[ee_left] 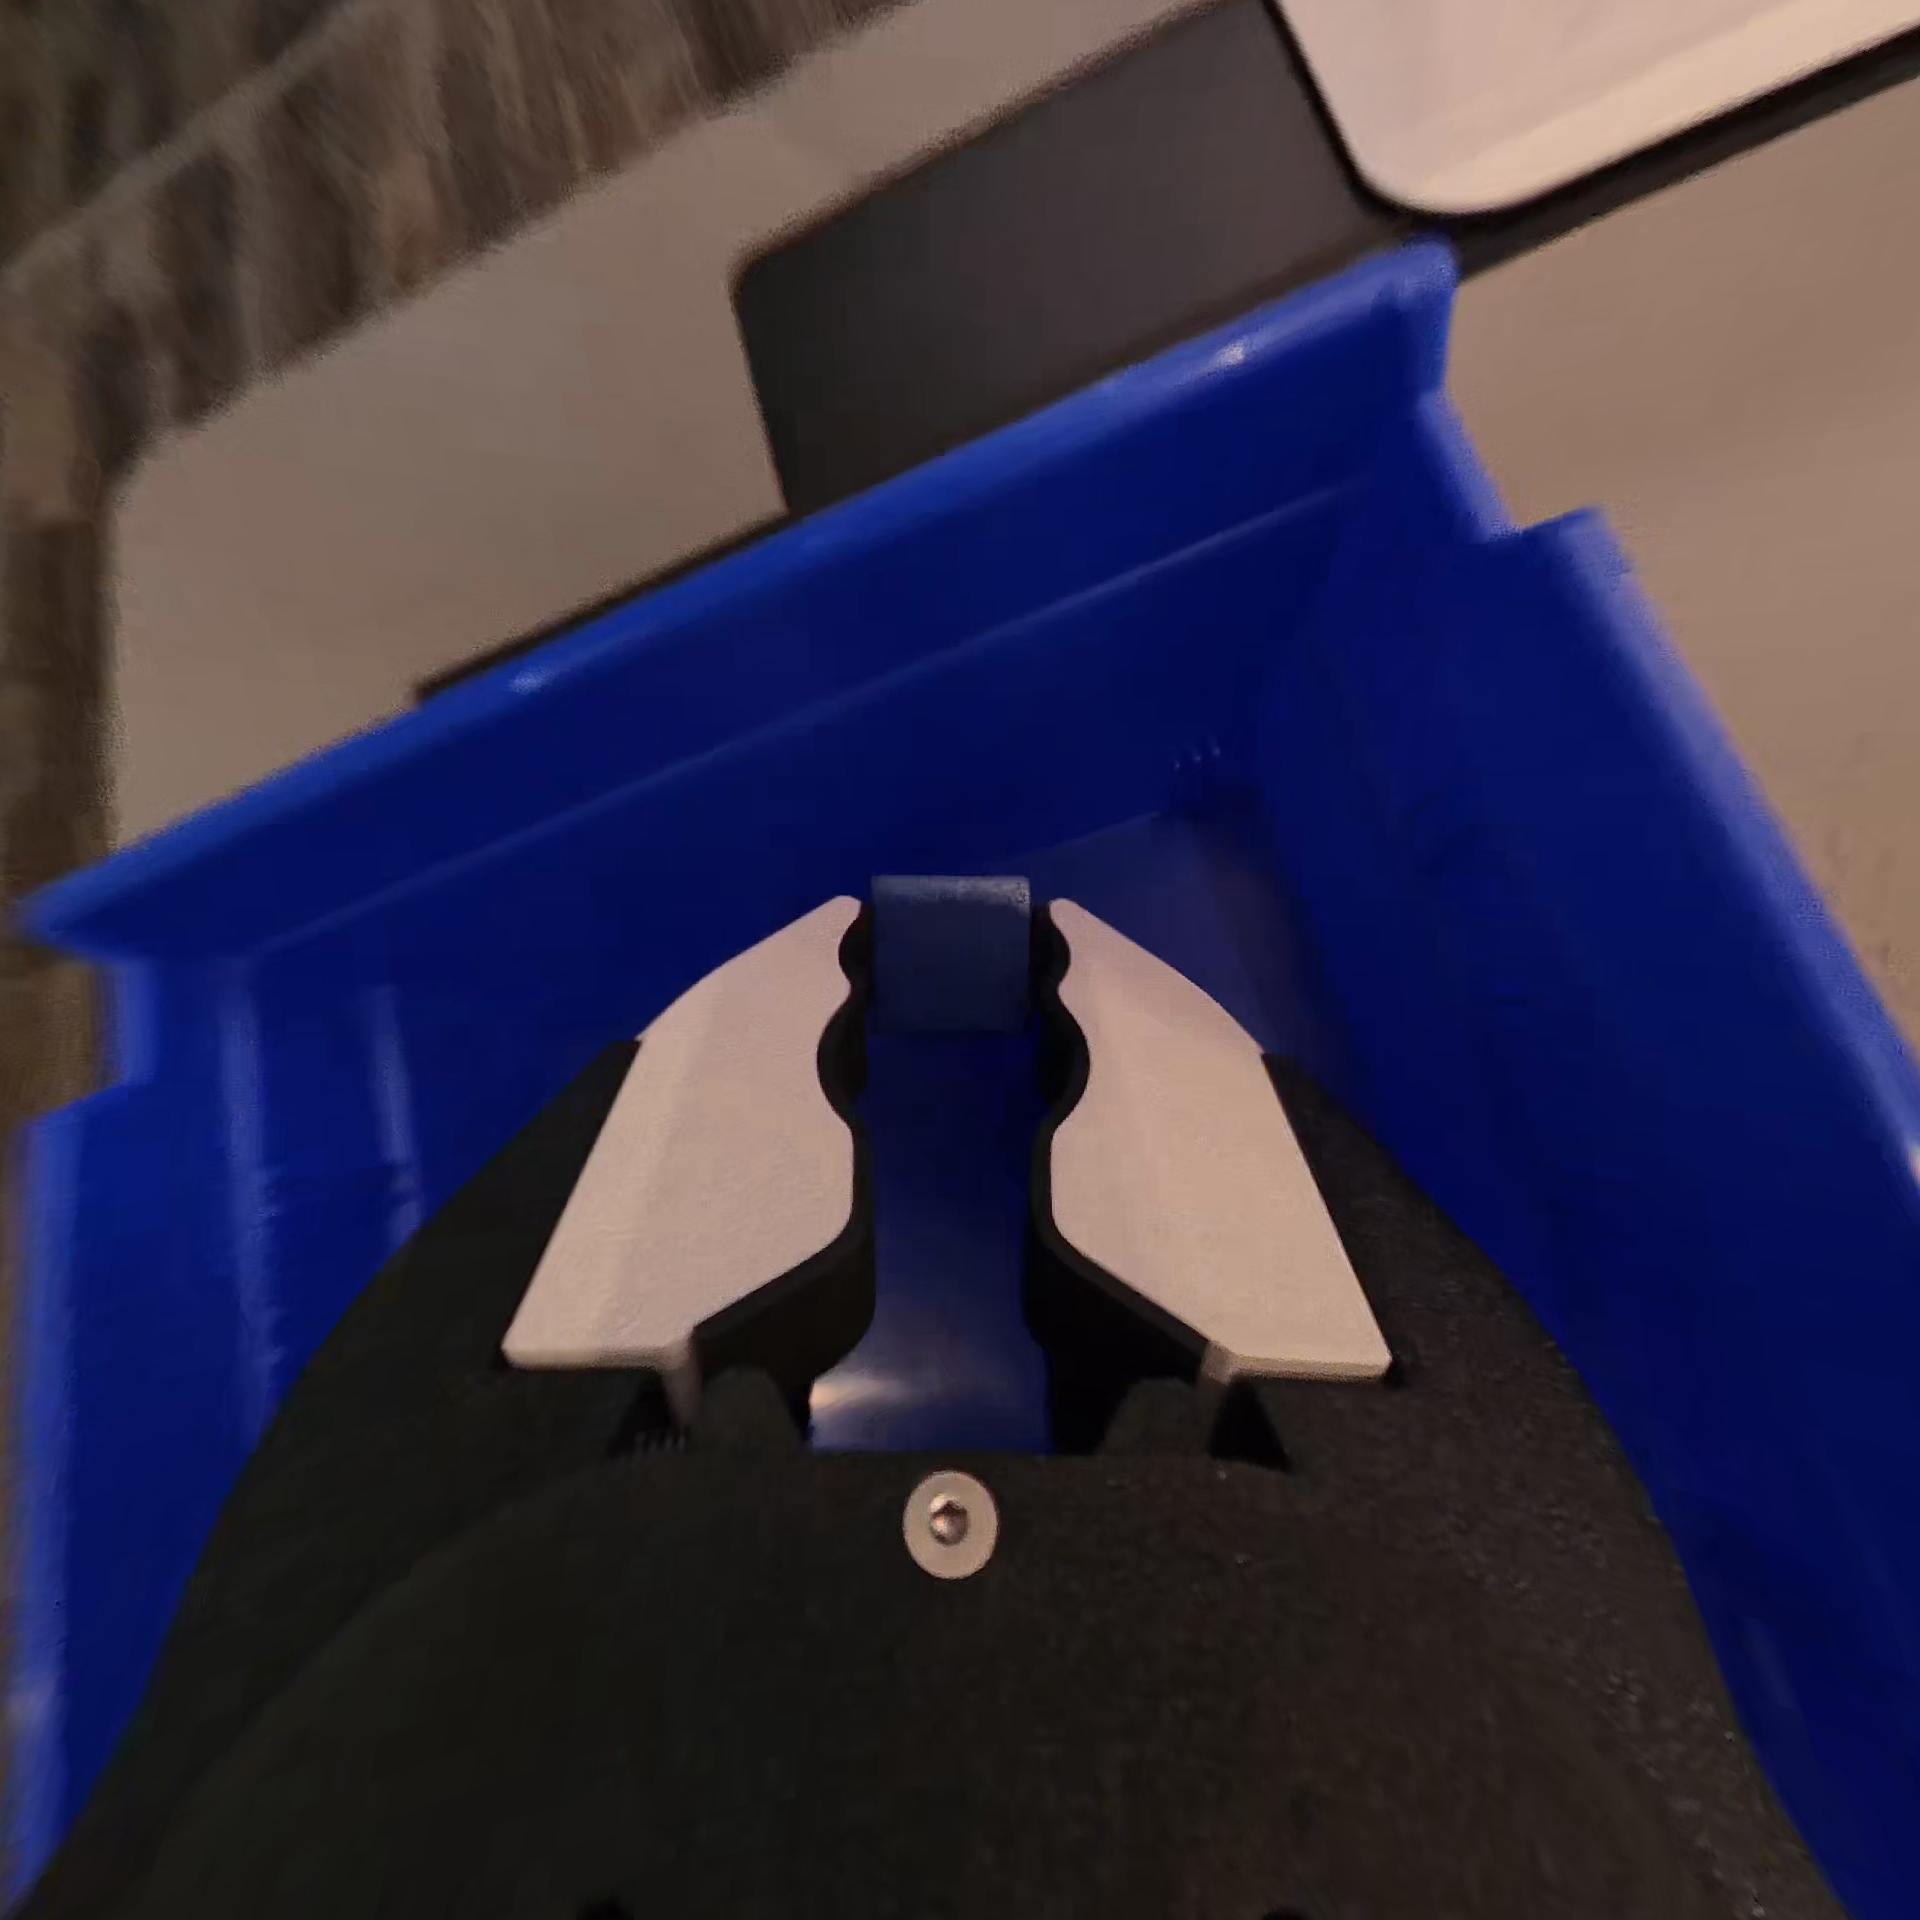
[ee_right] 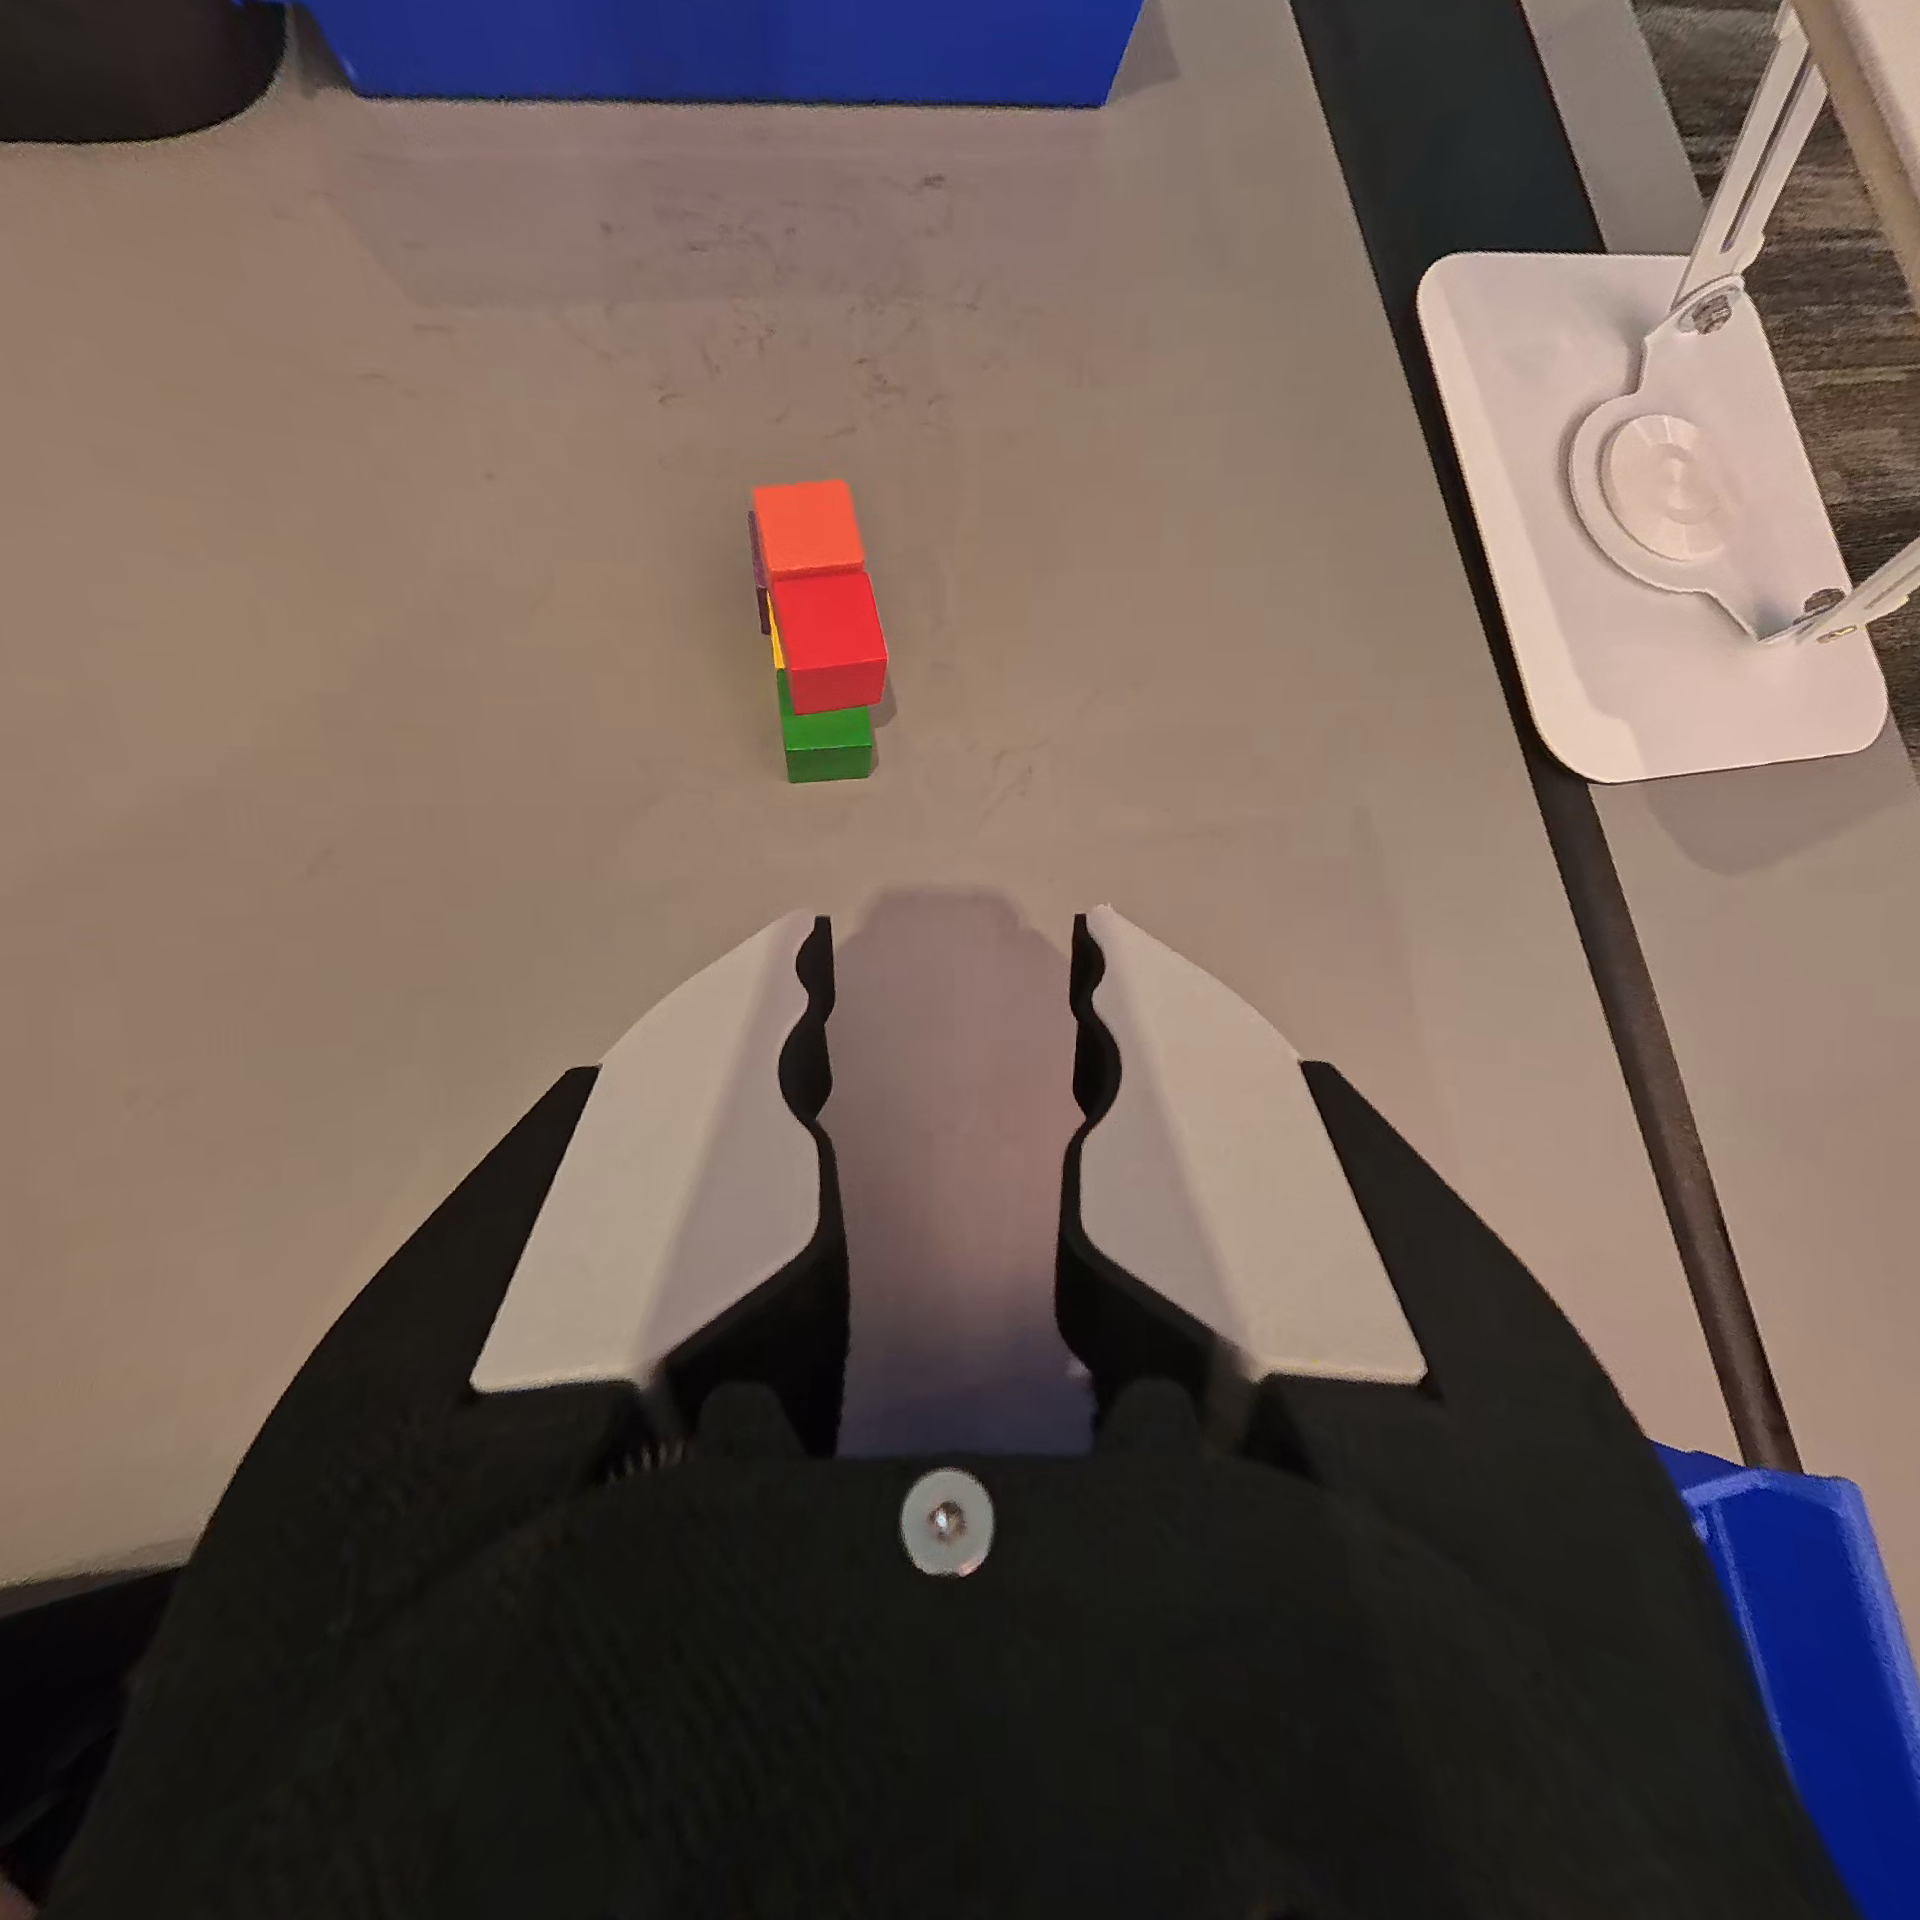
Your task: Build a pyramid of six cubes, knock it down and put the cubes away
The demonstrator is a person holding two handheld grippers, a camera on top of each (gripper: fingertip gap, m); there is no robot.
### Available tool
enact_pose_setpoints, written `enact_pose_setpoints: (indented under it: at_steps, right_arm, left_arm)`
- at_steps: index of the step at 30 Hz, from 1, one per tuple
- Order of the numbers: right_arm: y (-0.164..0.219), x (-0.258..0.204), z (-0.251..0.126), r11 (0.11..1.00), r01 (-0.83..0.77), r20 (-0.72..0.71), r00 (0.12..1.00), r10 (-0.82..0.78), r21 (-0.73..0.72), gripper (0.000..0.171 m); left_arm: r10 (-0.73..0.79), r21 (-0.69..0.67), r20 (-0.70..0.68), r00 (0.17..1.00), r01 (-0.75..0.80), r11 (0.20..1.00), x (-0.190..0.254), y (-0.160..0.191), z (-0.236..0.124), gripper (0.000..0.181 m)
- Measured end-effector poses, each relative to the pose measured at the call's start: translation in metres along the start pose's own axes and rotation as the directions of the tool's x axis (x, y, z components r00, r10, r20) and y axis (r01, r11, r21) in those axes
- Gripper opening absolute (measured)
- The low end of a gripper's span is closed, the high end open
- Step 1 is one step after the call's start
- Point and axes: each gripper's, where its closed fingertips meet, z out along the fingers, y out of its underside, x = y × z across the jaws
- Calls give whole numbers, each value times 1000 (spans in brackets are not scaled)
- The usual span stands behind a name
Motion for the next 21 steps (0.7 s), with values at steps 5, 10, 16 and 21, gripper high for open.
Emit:
enact_pose_setpoints:
  at_steps: [5, 10, 16, 21]
  right_arm:
    - [-2, -1, -2, 1000, 9, -7, 1000, -9, 2, 45]
    - [-6, -3, -3, 1000, 21, -12, 1000, -21, 8, 45]
    - [-10, -6, -7, 999, 40, -26, 999, -40, 13, 45]
    - [-12, -6, -13, 999, 40, -32, 999, -39, 33, 44]
  left_arm:
    - [60, 179, 176, 983, -92, 980, -23, -35, -66, 29]
    - [90, 266, 292, 952, -171, 949, -26, -64, -125, 29]
    - [126, 348, 303, 945, -232, 908, 4, -92, -168, 29]
    - [214, 361, 340, 916, -338, 869, 40, -111, -185, 29]
